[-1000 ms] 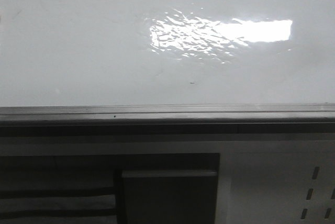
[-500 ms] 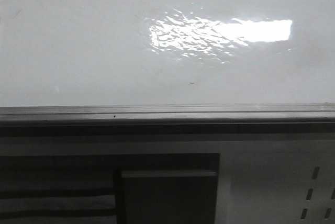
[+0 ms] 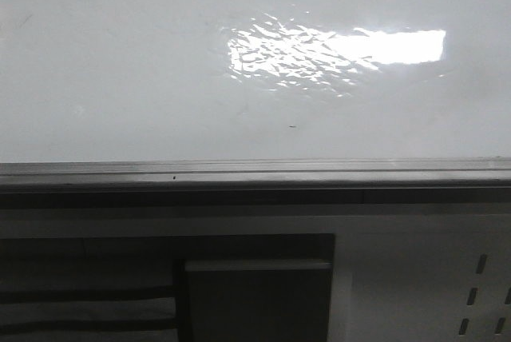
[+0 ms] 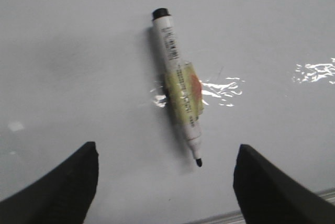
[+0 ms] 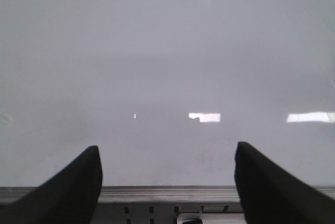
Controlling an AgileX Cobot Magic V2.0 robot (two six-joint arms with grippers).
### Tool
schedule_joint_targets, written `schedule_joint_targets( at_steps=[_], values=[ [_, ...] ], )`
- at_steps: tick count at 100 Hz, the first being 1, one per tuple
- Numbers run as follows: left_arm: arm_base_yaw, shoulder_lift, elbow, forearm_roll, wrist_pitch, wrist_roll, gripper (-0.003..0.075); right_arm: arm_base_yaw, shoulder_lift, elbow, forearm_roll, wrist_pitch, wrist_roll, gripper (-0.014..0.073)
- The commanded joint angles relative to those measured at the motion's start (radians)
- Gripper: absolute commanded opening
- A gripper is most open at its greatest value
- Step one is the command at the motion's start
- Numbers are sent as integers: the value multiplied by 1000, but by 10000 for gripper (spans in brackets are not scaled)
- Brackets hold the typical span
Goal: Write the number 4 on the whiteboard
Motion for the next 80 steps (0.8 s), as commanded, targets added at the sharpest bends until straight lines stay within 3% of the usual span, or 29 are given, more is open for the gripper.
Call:
schedule_joint_targets(
  at_steps=[1,27,47,80],
  values=[
    [-48,71,-34,2,-149,11,500,-3,20,-34,-7,-88,-1,479],
    [-80,281,-52,-20,-283,11,482,-3,20,-34,-7,-88,-1,479],
    [-80,391,-71,-24,-365,11,400,-3,20,-34,-7,-88,-1,479],
    [-80,428,-84,-24,-364,11,276,-3,20,-34,-7,-88,-1,479]
  ],
)
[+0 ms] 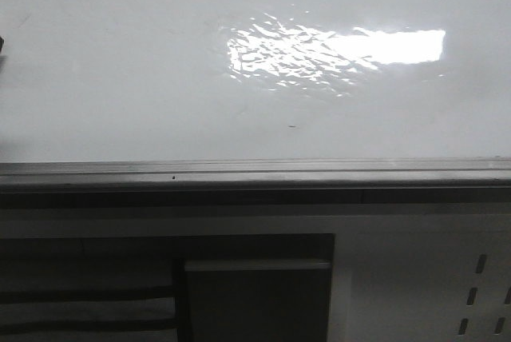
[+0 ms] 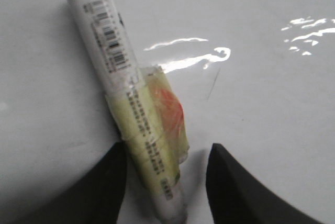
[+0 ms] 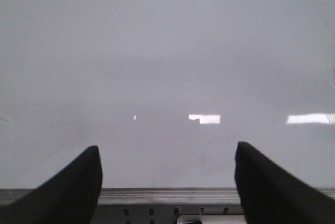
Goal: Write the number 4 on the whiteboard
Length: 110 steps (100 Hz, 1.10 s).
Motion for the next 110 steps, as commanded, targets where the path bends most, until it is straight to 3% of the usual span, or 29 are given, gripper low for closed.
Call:
schedule_joint_targets(
  at_steps=[1,36,62,71,89,102,110],
  values=[
    [-8,-13,-37,-9,-79,2,274,-3,20,-34,-7,-84,-1,479],
    [-8,40,-38,-9,-69,2,168,-3,20,-34,-7,-84,-1,479],
    [-8,40,-38,-9,-65,2,1,-3,20,-34,5,-71,-1,479],
    [-8,40,-41,-9,-31,2,-20,-3,36,-38,39,-25,-1,475],
    [-66,20,-168,64,271,19,-20,-1,138,-120,123,187,-61,466],
    [-164,17,-310,39,562,192,-20,-1,219,-206,397,308,-368,466],
    [-232,19,-378,-31,676,307,-20,-1,279,-254,598,398,-569,466]
  ],
)
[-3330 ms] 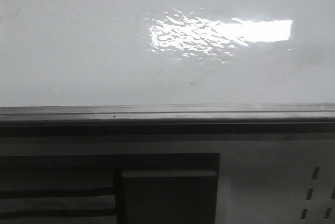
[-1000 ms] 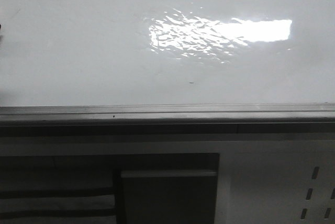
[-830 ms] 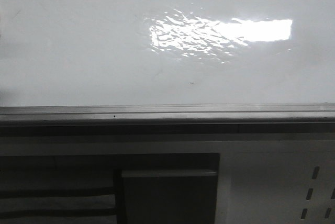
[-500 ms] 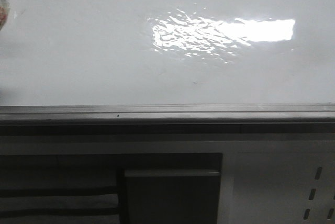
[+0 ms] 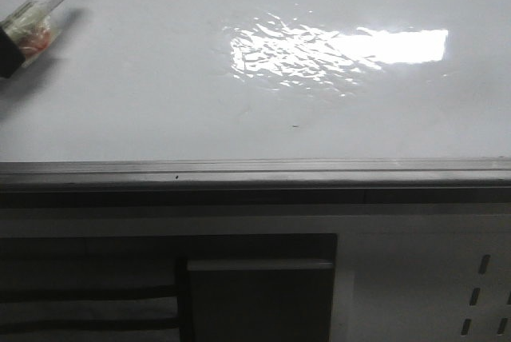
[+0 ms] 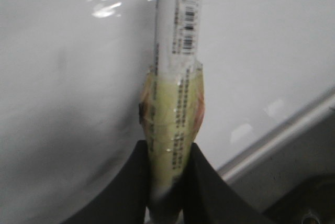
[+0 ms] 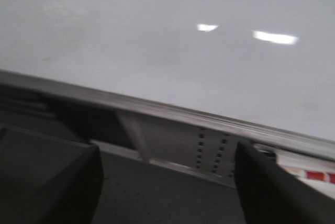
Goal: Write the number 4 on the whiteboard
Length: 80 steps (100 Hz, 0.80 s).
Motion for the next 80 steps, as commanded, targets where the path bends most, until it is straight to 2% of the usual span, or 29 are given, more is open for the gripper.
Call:
schedule_joint_targets(
  at_steps=[1,16,25,39,50,80],
  values=[
    [-76,-23,-105,-75,107,146,-20,-1,69,-85,243,44,-262,466],
    [-227,3,-210,-236,241,370,-20,-1,196,-182,454,264,-505,466],
    [-324,31,-256,-249,256,433,-20,12,263,-223,519,307,-610,466],
    [-436,88,-319,-247,256,495,-20,81,318,-238,554,236,-813,466],
    [-471,126,-360,-247,254,504,-20,170,360,-238,554,196,-910,466],
    [-477,156,-389,-245,254,570,-20,419,502,-238,533,4,-968,465]
  ],
)
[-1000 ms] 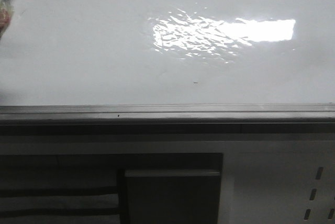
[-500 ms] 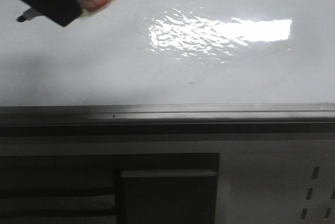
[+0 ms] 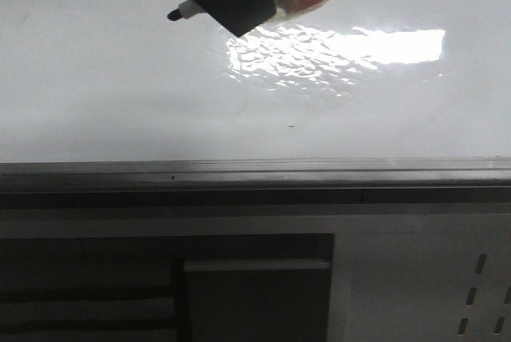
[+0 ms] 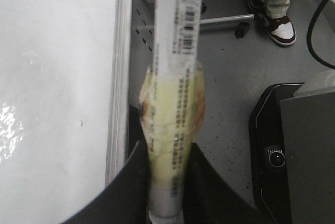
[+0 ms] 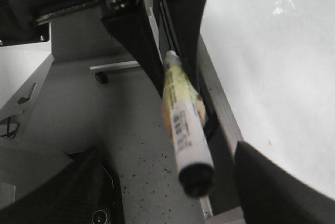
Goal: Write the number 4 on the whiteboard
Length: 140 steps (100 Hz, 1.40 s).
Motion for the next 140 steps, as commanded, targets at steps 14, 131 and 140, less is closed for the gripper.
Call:
schedule_joint_targets(
  at_steps=[14,131,140],
  values=[
    [-8,-23,-33,-25,-39,41,-20,94,82,-49,17,-101,-23,398],
    [53,-58,-33,-25,-70,-23,352,94,66,-72,-77,-128,57,-54],
    [103,-107,-31,-29,-68,-82,347,94,23,-72,-168,-152,162,-47]
  ],
)
